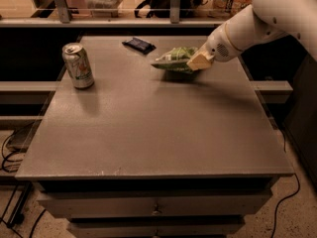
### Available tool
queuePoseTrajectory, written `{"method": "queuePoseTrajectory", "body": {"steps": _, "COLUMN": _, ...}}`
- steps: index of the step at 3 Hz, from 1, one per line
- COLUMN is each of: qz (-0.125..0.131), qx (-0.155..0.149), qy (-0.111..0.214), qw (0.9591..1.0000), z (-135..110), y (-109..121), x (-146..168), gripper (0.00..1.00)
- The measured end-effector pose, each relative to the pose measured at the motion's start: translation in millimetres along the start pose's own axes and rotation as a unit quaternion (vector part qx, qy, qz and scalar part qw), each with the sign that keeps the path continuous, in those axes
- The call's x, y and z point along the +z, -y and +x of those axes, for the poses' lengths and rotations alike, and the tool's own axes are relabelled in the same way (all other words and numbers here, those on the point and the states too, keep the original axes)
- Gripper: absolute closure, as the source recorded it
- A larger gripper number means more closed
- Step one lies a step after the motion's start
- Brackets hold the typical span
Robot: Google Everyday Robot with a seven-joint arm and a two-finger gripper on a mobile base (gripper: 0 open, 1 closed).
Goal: Move green jalapeno chip bag near 7up can
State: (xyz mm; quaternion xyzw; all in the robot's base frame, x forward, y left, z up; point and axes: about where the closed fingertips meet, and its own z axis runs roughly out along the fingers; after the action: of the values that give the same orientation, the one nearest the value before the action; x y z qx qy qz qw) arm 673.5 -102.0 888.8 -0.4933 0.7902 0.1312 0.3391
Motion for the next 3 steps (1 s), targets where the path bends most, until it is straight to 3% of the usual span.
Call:
{"method": "queuePoseTrajectory", "body": {"steps": 1, "qz": 0.002, "qx": -0.056, "qy": 0.041, "qw": 0.9976, "z": -49, "y": -13, "x": -29, "gripper": 1.00}}
{"method": "queuePoseTrajectory", "body": {"steps": 2, "qz": -0.011, "qx": -0.121, "qy": 0.077, "qw": 0.9896, "z": -86, "y": -41, "x": -64, "gripper": 1.00}}
{"method": "queuePoseTrajectory", "body": {"steps": 3, "qz": -0.013, "qx": -0.130, "qy": 0.079, "qw": 0.9883, "z": -88, "y": -42, "x": -63, "gripper": 1.00}}
